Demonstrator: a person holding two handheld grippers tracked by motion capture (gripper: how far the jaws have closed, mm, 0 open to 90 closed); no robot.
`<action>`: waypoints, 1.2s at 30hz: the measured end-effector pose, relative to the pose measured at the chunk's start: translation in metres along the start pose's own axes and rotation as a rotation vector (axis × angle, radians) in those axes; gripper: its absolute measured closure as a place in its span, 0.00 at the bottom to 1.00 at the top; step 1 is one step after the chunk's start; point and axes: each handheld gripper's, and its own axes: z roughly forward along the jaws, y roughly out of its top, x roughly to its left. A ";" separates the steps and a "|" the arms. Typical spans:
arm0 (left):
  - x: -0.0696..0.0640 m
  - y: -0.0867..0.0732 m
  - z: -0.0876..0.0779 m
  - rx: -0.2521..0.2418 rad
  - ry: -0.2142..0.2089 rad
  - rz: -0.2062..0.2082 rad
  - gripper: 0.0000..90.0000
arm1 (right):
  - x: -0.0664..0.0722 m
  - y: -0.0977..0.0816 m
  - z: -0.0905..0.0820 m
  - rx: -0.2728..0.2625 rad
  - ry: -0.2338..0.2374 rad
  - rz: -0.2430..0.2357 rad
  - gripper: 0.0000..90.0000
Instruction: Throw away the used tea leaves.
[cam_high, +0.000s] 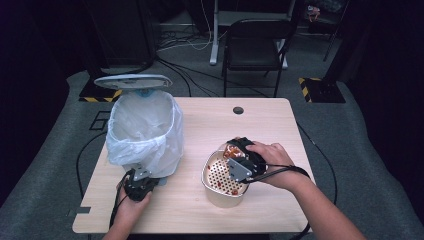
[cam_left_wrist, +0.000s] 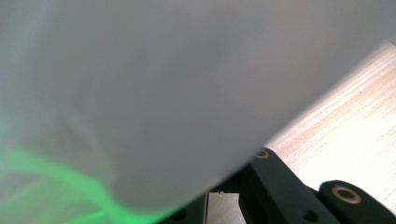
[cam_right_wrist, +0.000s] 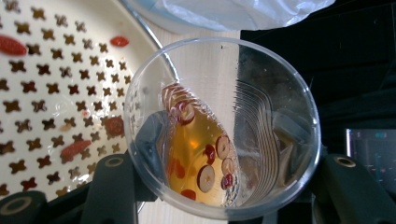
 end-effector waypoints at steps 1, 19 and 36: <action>0.000 0.000 0.000 0.000 0.000 0.000 1.00 | 0.002 0.001 0.000 0.010 -0.006 -0.022 0.49; 0.000 0.000 0.000 0.000 0.001 -0.008 1.00 | 0.028 0.013 0.003 0.158 -0.107 -0.417 0.48; 0.001 0.001 -0.001 0.006 -0.012 0.024 1.00 | 0.044 0.021 0.006 0.255 -0.223 -0.745 0.48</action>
